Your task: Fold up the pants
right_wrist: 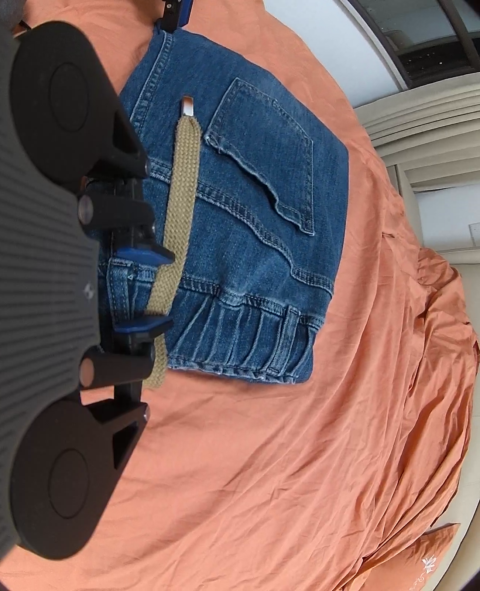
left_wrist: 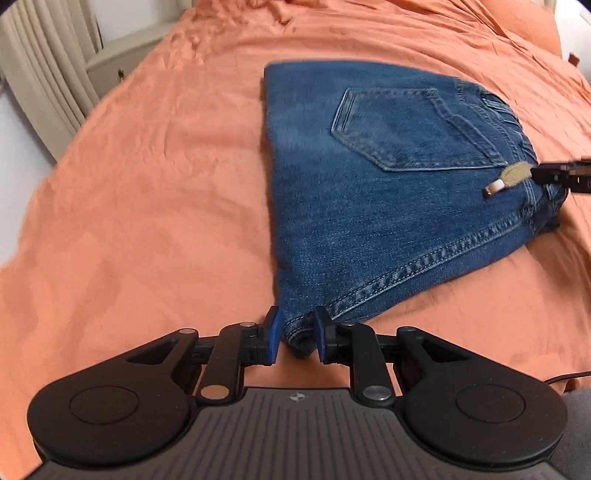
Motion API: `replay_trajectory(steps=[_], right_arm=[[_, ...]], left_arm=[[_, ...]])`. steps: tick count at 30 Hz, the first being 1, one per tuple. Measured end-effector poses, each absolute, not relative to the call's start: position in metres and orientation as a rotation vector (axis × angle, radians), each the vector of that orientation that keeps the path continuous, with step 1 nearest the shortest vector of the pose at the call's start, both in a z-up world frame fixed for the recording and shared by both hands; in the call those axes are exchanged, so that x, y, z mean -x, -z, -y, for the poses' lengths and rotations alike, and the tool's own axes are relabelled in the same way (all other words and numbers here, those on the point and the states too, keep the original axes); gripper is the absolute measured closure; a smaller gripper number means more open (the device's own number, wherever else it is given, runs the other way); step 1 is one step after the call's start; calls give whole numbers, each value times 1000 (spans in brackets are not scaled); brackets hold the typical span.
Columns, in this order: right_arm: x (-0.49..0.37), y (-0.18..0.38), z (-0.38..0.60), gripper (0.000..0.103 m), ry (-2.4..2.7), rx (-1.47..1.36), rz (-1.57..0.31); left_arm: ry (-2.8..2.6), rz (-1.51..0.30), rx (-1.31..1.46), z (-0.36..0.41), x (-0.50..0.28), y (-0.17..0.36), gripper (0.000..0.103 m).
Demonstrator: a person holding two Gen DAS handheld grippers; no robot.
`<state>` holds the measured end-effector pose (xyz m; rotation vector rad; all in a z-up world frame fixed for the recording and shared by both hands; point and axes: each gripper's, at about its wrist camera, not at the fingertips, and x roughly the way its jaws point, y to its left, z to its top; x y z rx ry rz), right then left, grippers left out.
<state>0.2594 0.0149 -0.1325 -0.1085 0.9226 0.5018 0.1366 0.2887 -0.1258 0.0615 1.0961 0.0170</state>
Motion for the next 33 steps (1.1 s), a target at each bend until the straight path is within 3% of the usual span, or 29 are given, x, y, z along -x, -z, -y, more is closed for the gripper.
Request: replay_trajectory(steps=[2,3,4,9,12,14,17,24,33], right_arm=[[-258,121,-14,66,-506,105,-913],[-255,114,-11,54,-511,95,-900],[-252,106,-8,50,-514,83,-885],[-224,60,7,41,-511,69,-817],[-200,30,21,33,-512,35,-751],[-180,11,33,28,-515,-8,-697],[-147,-15,45,22,-499,-39,-607],[-73,-40,54,22,-422,-31,-463],[-22,-10,52,22,-368,-22,-540]], left_arm=[[-30,-1058,-91,-288,-128,110,77],[-36,-1034,-98,-289,-124,101,76],[-39,-1008,-105,-290,-119,92,73],[-87,-880,-155,-291,-94,43,61],[-110,-763,-120,-285,-76,13,45],[-118,-666,-77,-274,-58,-6,27],[-127,-537,-22,-253,-33,-22,12],[-249,-514,50,-193,-9,-34,11],[-255,-593,45,-134,-4,8,11]])
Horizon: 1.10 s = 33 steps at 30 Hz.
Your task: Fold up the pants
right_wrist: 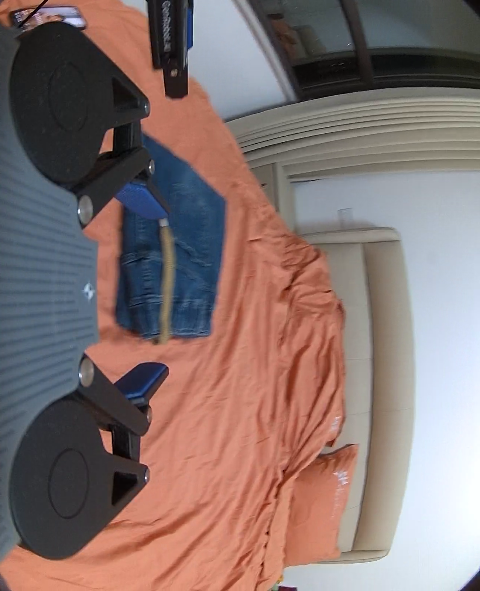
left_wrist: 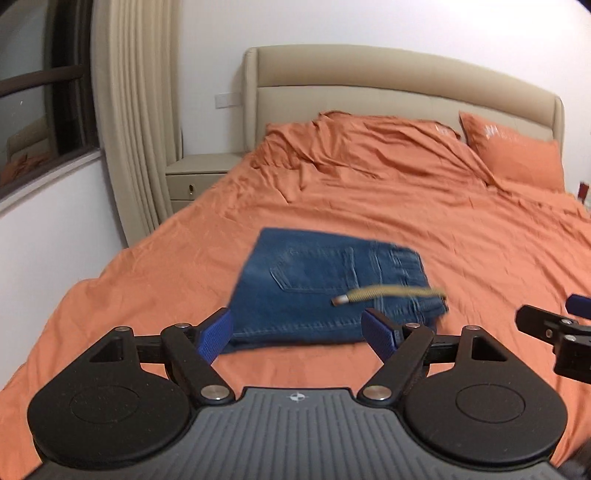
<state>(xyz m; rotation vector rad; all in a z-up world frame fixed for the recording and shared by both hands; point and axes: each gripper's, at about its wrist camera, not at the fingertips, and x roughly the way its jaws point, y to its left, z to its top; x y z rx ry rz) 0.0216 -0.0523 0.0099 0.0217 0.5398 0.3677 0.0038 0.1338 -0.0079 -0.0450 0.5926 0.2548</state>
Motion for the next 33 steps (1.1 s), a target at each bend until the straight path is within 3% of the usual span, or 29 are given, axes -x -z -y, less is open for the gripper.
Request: replay_trajectory(steps=[10,33], right_arm=[[-12,39,47,22,-329,-2,-604],[-2,57,43,22,-340,16,-587]], left_arm=[[-259,-676,24,-107,3,56,11],[-247,-674,36,-115,8,63,11]])
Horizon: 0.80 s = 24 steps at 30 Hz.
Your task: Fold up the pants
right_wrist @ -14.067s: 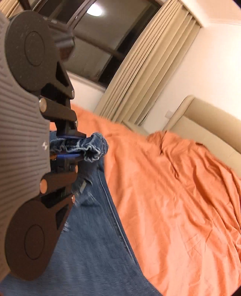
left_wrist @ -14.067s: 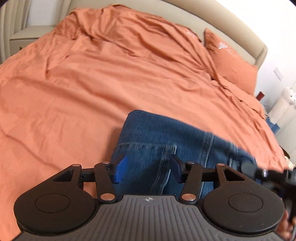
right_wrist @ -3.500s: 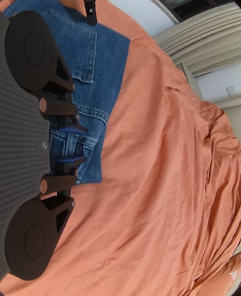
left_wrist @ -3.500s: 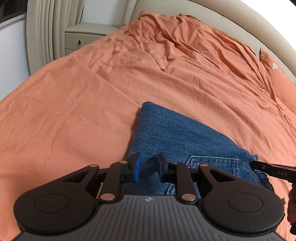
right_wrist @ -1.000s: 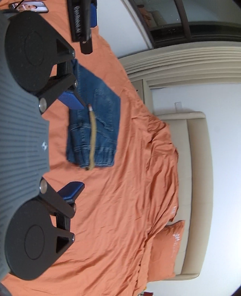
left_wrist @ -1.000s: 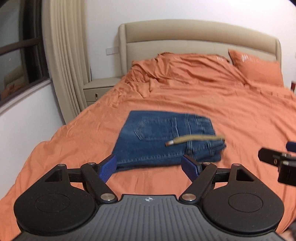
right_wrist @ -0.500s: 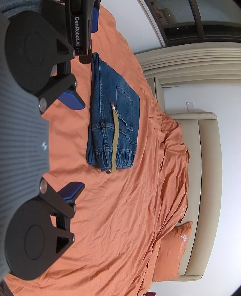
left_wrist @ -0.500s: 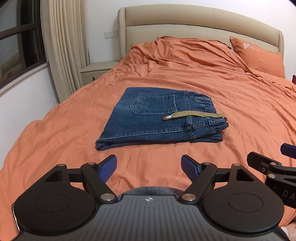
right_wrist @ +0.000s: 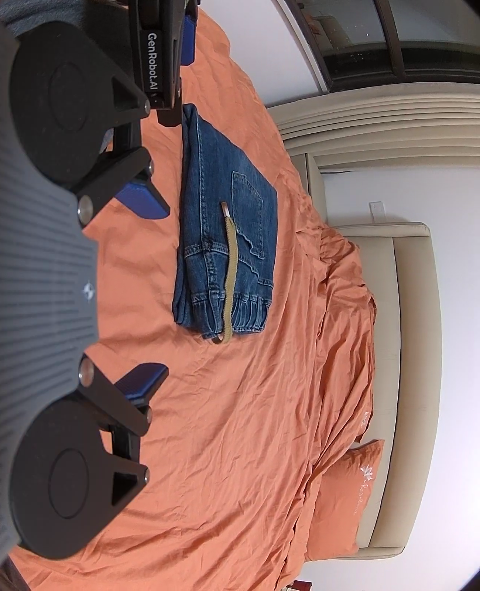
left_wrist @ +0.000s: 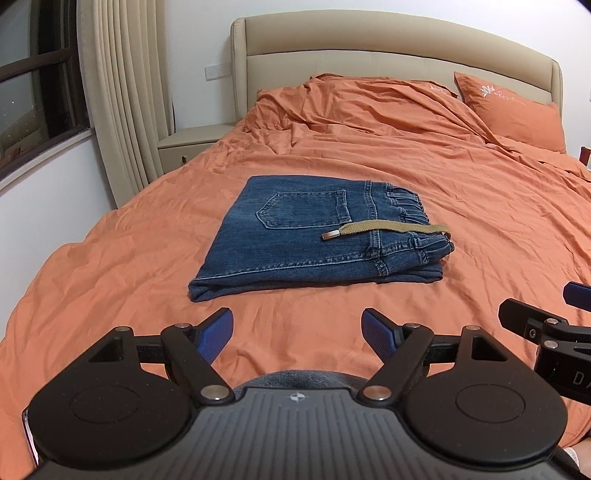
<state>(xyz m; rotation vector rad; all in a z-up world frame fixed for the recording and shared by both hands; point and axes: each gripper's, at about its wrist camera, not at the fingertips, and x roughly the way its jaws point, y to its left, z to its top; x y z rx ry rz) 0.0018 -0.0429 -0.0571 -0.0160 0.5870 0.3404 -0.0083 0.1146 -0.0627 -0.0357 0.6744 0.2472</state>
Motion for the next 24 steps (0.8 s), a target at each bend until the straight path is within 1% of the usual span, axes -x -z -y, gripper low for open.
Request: replay_trajectory(steps=[24], right_arm=[[0,59,46,22,-343,9,-583]], left_arm=[[-241,-688,18,-118,5,64,11]])
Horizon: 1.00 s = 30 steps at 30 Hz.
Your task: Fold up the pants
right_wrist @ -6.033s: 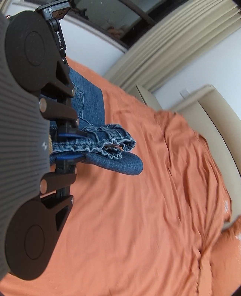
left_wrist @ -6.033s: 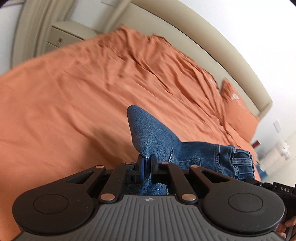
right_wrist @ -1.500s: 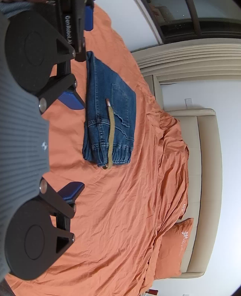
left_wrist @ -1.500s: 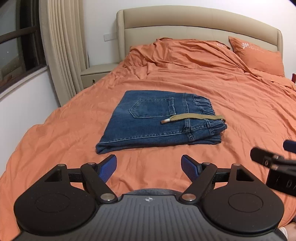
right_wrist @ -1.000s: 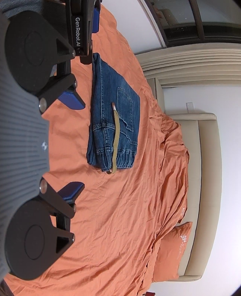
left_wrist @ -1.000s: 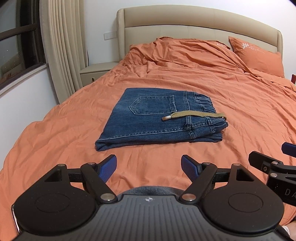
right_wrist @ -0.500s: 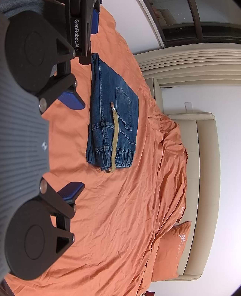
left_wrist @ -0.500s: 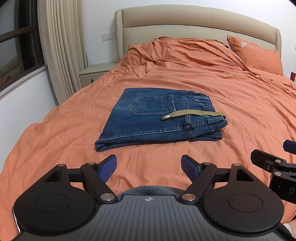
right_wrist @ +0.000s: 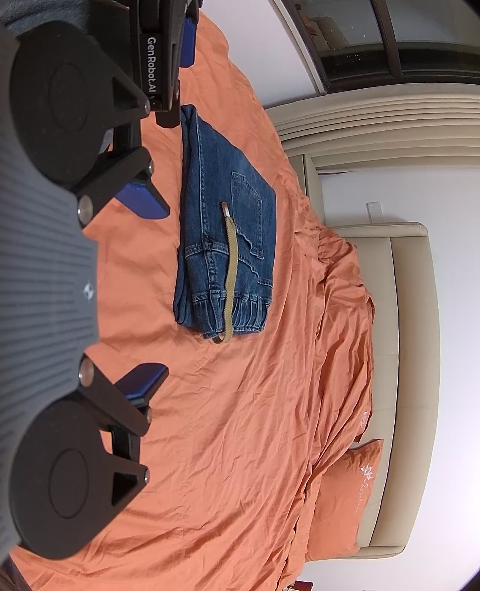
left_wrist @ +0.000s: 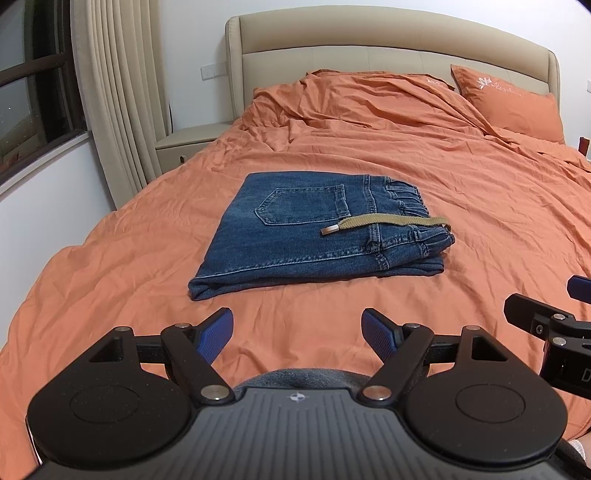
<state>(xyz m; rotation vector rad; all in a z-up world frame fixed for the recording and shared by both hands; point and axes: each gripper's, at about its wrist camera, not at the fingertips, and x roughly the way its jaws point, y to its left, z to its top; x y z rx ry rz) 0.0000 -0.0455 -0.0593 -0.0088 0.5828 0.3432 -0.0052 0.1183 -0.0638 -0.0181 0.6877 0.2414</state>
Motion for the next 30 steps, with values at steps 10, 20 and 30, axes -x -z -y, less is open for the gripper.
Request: replay_trajectory(steps=[10,20,30], right_arm=[[-2,60,48,22,-340,-3,-590],[-2,60,49,22,-339,-7,-586],[-2,61,50,22,-339,-14,-592]], left_arm=[[-232,-691,9,-122,3,67,11],[-229,-696,1,-122,2,68,11],[-231,-697,-5,-122,2,68,11]])
